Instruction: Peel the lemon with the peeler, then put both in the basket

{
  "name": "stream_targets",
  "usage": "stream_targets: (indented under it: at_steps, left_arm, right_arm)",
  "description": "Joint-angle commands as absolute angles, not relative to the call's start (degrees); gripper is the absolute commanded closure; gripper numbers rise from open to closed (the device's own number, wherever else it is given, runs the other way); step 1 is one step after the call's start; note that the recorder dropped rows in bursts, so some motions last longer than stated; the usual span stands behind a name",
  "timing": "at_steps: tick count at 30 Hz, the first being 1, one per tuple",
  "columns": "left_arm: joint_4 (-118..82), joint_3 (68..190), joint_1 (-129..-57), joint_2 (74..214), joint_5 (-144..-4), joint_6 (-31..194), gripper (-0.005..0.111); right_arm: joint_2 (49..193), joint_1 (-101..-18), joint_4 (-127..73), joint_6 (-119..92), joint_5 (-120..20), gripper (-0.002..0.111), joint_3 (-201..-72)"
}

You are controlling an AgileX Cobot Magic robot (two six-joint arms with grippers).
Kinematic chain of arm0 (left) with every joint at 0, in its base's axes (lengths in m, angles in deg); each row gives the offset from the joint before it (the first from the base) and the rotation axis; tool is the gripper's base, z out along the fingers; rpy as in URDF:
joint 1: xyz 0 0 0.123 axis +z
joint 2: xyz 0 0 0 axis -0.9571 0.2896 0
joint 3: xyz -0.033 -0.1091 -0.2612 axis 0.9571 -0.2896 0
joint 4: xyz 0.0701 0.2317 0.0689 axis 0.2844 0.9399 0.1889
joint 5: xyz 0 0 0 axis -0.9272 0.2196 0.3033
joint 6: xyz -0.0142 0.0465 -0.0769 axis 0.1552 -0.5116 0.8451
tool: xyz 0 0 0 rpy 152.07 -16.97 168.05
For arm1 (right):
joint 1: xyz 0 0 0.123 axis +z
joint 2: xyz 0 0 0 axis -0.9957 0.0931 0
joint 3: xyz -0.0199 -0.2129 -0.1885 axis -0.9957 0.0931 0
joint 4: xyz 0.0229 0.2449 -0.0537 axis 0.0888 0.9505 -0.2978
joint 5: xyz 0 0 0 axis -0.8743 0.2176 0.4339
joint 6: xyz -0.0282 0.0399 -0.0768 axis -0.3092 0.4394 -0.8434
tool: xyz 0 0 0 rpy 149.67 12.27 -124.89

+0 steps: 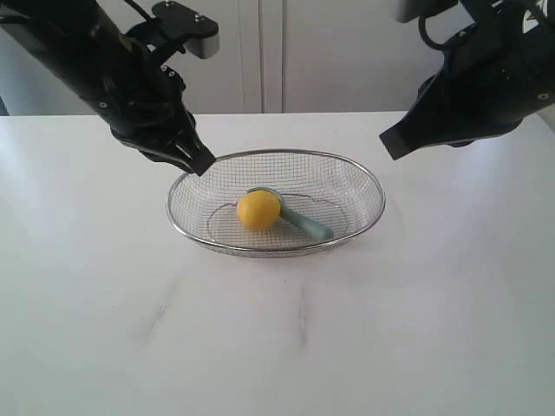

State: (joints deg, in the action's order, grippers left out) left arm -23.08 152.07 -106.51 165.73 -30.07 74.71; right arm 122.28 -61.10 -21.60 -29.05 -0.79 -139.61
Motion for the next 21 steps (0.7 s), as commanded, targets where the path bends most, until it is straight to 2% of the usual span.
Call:
stream_targets:
  at_steps: [1,21]
  left_arm:
    - [-24.1,148.7,-106.5,162.3,-27.8,75.7,0.107]
    - [-23.8,146.6,-106.5,161.6,-26.3,76.2,0.107]
  right_arm:
    - [121.9,-61.3,-21.5,-29.0,-1.0,0.108,-139.4]
    - [121.9,-61.3,-21.5,-28.9,-2.0,0.108,-139.4]
